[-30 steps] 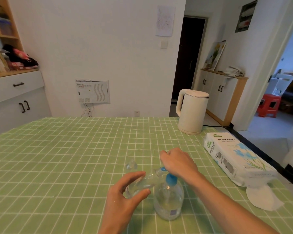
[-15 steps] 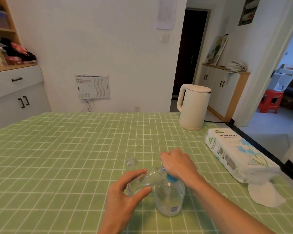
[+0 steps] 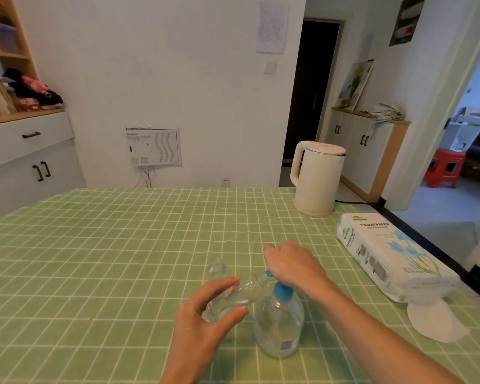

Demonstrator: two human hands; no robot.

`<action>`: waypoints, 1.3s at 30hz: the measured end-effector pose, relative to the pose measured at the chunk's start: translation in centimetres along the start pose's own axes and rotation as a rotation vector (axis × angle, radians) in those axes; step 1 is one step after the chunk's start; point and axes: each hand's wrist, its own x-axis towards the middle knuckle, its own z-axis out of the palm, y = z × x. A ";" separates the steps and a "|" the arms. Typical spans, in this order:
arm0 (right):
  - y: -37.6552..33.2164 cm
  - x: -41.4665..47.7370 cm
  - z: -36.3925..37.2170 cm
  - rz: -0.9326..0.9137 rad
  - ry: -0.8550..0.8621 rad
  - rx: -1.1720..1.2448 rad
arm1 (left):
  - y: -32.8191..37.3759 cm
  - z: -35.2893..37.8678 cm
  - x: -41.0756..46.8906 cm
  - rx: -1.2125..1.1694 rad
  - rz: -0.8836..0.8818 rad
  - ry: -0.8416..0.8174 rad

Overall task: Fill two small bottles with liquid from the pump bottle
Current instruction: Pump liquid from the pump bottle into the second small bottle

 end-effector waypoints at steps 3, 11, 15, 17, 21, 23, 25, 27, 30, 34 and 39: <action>0.2 0.1 0.4 -0.003 0.012 0.038 | -0.1 0.1 0.0 -0.004 0.006 0.012; 0.8 0.2 1.4 0.018 -0.015 0.037 | -0.3 0.1 -0.3 -0.010 -0.002 0.022; 0.7 0.0 1.2 0.016 -0.004 0.034 | -0.1 0.0 -0.3 -0.011 -0.007 0.018; 0.6 0.1 0.9 0.008 0.001 0.049 | -0.1 -0.1 -0.3 -0.013 -0.012 0.016; 0.2 0.2 0.2 -0.025 0.024 0.006 | 0.0 -0.1 -0.2 -0.012 -0.013 0.015; 0.2 0.3 0.2 -0.026 0.028 -0.001 | 0.0 0.0 -0.2 -0.012 -0.012 0.013; 0.4 0.4 0.3 -0.017 0.027 0.018 | 0.0 0.1 -0.2 -0.011 -0.010 0.012; 0.5 0.4 0.5 -0.010 0.029 0.043 | 0.0 0.1 -0.2 -0.012 -0.008 0.009; 0.7 0.5 1.1 0.000 0.021 0.056 | -0.1 0.1 -0.1 -0.004 -0.007 0.005; 0.8 0.3 1.4 0.025 0.008 0.052 | -0.4 0.1 -0.2 0.000 -0.018 0.009; 0.7 0.1 1.3 0.010 0.010 0.065 | -0.3 0.2 -0.3 0.004 -0.018 0.009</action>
